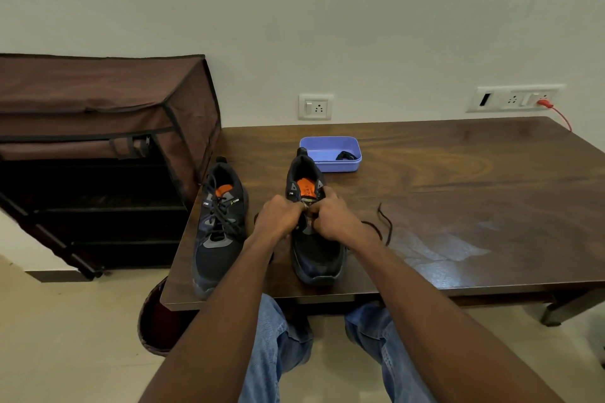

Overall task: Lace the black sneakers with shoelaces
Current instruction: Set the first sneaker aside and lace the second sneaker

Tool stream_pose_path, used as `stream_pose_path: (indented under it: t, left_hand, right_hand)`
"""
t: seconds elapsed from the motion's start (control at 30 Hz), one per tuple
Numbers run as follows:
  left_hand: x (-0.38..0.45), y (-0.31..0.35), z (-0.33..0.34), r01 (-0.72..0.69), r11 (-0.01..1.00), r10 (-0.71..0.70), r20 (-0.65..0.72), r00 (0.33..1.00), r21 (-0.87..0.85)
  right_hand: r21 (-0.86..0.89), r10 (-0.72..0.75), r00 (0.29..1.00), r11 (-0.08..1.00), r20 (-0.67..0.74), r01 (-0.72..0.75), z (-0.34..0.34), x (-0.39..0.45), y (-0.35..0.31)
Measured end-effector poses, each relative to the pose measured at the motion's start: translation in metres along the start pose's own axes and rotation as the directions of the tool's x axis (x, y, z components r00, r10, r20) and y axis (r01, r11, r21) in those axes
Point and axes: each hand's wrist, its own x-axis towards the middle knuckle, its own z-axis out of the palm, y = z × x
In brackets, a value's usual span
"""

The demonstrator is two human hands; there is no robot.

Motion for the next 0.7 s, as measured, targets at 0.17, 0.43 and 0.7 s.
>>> stream_pose_path:
  t: [0.17,0.43,0.7]
  left_hand:
    - [-0.002,-0.002,-0.002,-0.005,1.000,0.004,-0.016,1.000,-0.015]
    - [0.000,-0.001,0.001,-0.030,0.999,0.030,0.000,1.000,-0.038]
    - [-0.001,-0.001,0.000,-0.030,0.999,0.030,-0.021,0.999,-0.023]
  right_hand:
    - [0.298,0.168,0.982,0.945,-0.091,-0.134,-0.004,-0.003,-0.002]
    - [0.553,0.539,0.783,0.772,-0.310,-0.313,-0.024,-0.007,0.022]
    - [0.016,-0.031,0.999,0.999,-0.016,0.031,0.002,0.006,0.006]
